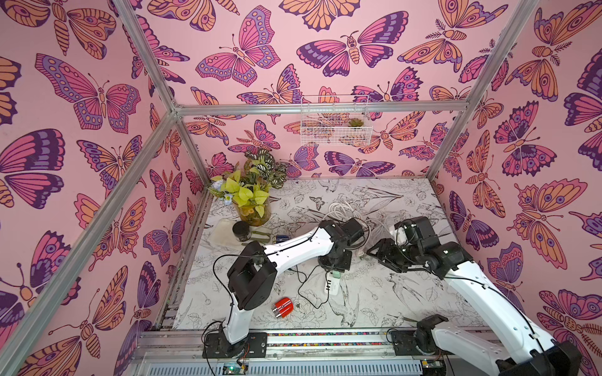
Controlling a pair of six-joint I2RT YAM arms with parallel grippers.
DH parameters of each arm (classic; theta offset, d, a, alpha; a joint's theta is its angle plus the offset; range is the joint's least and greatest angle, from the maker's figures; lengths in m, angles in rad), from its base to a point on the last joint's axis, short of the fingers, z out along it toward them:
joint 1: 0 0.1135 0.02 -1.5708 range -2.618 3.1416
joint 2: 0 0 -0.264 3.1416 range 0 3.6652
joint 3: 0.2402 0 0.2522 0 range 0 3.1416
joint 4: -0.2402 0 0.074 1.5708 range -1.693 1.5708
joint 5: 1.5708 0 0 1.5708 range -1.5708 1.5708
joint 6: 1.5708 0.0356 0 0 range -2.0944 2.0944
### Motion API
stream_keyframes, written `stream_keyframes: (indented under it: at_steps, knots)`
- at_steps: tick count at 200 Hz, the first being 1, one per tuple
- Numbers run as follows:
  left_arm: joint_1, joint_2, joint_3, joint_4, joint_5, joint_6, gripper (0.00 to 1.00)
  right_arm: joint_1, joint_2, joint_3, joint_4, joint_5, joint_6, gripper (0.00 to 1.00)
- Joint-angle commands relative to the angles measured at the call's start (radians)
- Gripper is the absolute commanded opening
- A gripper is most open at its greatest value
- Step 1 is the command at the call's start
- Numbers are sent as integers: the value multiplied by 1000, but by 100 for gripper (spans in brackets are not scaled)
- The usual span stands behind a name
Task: Charge the electric shaver
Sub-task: Insert the plug into the socket.
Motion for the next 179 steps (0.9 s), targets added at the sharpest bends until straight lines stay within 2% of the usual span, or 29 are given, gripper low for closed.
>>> stream_keyframes:
  at_steps: [1, 88, 142, 179]
  knots:
    - [1, 33, 19, -48, -30, 19, 0, -6, 4, -7, 8, 1, 9, 61]
    - [2, 71, 48, -99, -34, 20, 0, -10, 14, -13, 24, -6, 18, 61]
    - [0, 148, 115, -160, -46, 28, 0, -11, 16, -13, 23, -6, 18, 61]
    - [-2, 184, 109, -158, -55, 33, 0, -15, 8, -18, 20, -2, 20, 61]
